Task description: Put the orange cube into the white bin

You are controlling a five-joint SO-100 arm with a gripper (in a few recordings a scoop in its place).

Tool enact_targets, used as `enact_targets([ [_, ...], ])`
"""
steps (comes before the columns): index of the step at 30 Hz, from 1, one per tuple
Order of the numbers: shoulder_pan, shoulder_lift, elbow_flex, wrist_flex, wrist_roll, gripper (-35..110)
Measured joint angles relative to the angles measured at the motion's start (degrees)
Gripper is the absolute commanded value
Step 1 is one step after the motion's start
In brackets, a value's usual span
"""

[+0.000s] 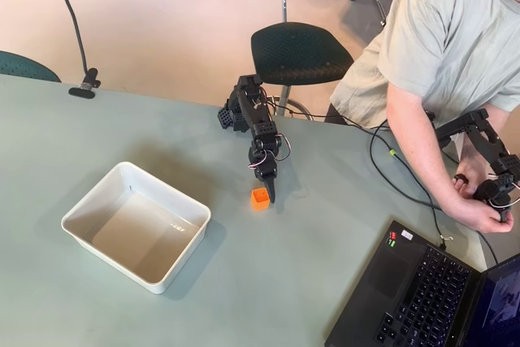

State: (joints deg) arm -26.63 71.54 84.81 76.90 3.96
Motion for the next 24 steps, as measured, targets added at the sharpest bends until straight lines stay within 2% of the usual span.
enact_targets([
  [24,0.0,-13.2,-9.0,-1.7,0.0,71],
])
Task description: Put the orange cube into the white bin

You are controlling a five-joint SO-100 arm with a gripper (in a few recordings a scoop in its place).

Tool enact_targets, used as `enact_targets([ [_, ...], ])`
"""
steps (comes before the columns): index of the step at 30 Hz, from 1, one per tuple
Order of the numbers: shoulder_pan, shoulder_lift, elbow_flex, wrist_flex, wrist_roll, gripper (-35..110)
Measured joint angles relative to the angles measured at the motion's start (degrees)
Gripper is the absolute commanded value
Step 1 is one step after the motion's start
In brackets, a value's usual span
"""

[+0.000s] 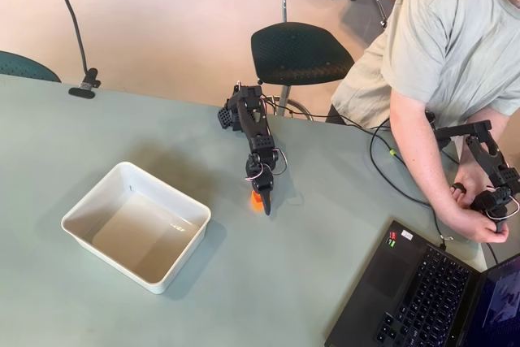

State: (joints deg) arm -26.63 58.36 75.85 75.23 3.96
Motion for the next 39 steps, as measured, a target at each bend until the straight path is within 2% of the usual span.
enact_targets([
  [13,0.3,0.0,0.0,-0.1,0.0,71],
  [25,0.3,-0.1,0.0,-0.3,-0.2,37],
  [39,0.3,-0.1,0.0,-0.3,-0.3,35],
])
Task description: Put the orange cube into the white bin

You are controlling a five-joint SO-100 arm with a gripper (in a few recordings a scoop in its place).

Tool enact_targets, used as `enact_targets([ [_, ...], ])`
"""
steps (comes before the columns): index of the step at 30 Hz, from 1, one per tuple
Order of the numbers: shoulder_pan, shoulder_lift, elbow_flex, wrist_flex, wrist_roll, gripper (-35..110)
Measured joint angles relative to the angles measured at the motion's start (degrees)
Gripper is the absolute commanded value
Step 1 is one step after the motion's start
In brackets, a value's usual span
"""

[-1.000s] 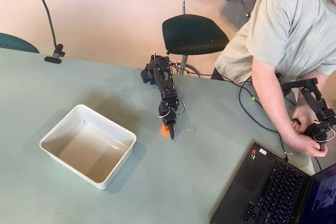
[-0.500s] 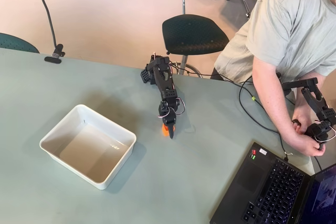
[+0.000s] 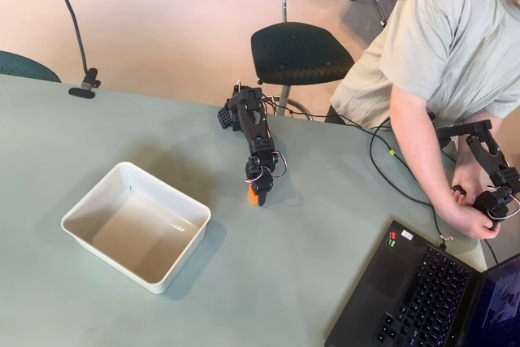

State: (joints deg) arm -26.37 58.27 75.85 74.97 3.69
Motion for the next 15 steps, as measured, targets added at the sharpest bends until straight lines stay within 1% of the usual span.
enact_targets([
  [8,0.0,0.0,0.0,0.0,0.0,35],
  [15,0.0,0.0,-0.4,0.4,-0.2,25],
])
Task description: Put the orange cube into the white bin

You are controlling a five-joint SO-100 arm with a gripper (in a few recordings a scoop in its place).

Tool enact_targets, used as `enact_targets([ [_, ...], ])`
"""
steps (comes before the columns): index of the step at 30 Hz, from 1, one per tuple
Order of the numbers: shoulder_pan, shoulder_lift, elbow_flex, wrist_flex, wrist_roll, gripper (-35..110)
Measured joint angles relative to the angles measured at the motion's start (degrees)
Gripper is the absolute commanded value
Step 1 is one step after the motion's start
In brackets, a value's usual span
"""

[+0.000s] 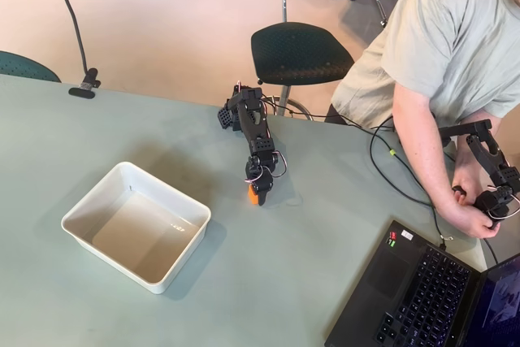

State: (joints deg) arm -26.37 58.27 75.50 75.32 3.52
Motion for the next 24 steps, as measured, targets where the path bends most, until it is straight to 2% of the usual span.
enact_targets([
  [16,0.4,5.4,0.0,-0.4,0.1,25],
  [24,0.8,14.2,-9.1,-0.1,0.1,25],
])
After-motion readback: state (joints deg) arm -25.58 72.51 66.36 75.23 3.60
